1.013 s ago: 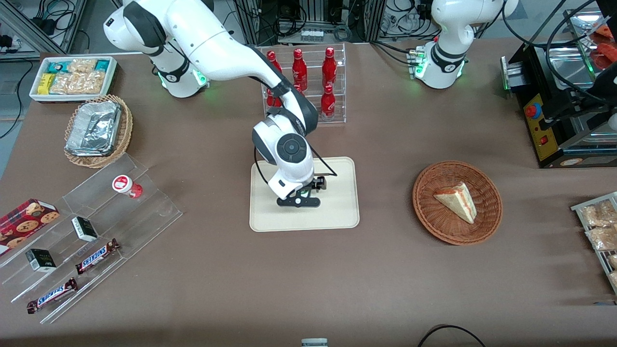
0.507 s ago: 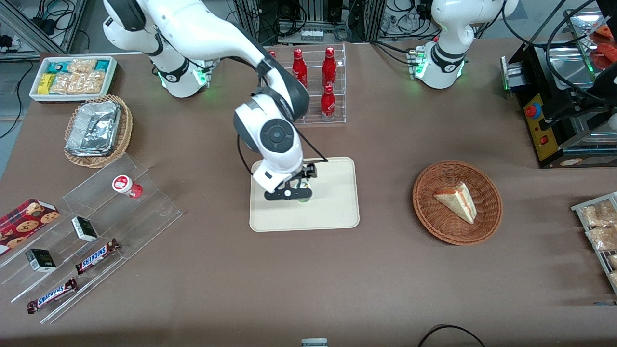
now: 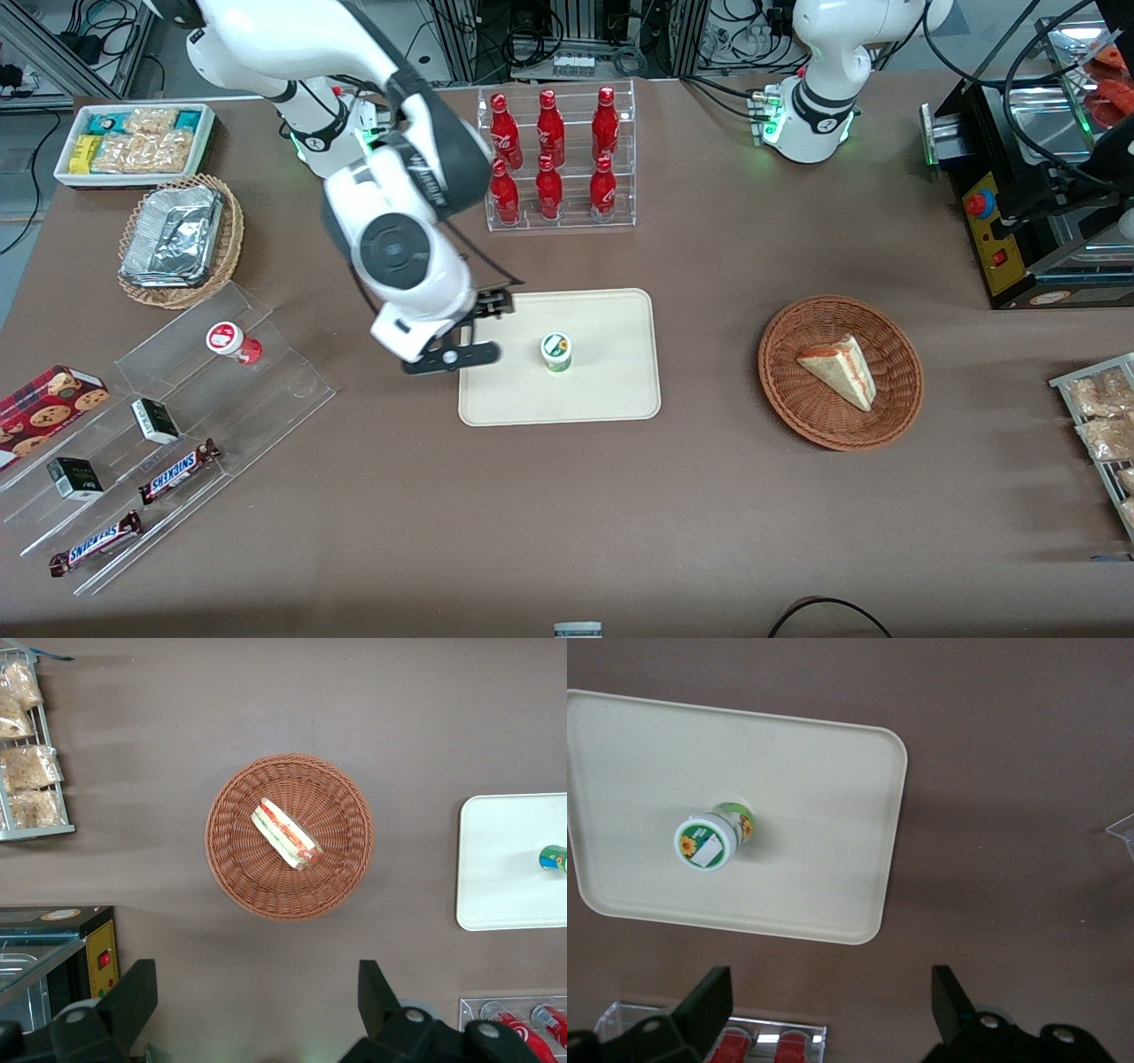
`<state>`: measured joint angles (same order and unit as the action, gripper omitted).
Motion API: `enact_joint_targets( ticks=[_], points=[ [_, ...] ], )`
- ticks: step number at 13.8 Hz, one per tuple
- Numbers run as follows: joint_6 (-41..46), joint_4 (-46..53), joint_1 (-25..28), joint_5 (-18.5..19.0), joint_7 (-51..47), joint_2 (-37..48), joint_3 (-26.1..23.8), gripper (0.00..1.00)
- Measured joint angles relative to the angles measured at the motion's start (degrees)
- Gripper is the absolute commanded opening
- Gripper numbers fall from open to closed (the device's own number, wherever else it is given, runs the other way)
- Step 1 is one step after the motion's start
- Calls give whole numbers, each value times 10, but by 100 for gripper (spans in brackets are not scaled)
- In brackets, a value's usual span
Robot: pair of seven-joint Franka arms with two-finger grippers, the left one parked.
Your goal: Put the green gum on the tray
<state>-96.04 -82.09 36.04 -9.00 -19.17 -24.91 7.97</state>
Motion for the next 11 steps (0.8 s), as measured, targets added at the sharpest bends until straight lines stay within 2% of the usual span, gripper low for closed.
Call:
enact_joint_targets(
  ticks=[5,11],
  points=[
    [55,0,-80,0,121,23,1,100],
    [59,-28,-218,2,268,58,-1,100]
  ],
)
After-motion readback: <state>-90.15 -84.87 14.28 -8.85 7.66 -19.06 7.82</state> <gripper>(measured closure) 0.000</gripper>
